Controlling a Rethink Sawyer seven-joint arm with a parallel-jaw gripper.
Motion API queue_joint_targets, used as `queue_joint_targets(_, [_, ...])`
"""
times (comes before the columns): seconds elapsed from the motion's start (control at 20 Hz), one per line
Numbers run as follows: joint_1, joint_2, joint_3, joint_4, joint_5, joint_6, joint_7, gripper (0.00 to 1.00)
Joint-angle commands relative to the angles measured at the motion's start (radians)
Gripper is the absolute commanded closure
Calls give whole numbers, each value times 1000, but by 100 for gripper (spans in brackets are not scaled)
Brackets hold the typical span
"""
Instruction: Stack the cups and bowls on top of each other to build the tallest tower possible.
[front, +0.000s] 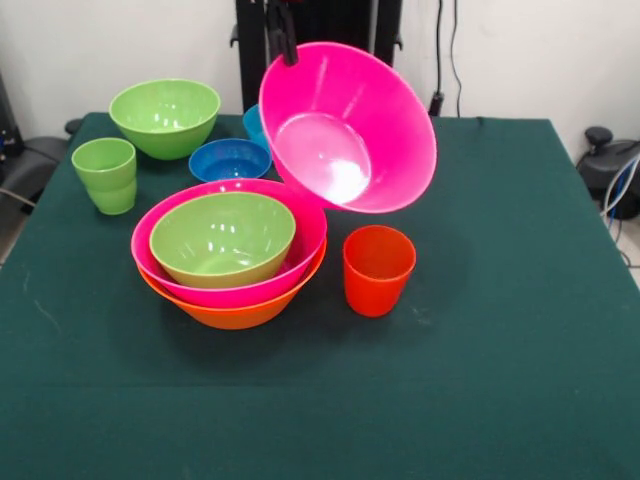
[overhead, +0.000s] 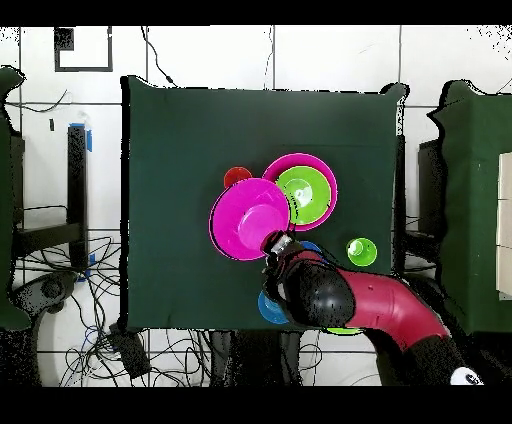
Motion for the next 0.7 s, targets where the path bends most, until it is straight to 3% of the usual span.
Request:
queue_joint_targets(0.05, [-56, -92, 232, 118, 96, 216, -206, 100])
queue_joint_targets(0.15, [-78, -94, 256, 110, 85, 229, -223, 100])
queue_joint_targets(0.4, [-95, 33, 241, 11, -55, 224, -243, 100])
queue_joint_targets(0.7, [-126, 91, 280, -58, -109, 243, -278, 100])
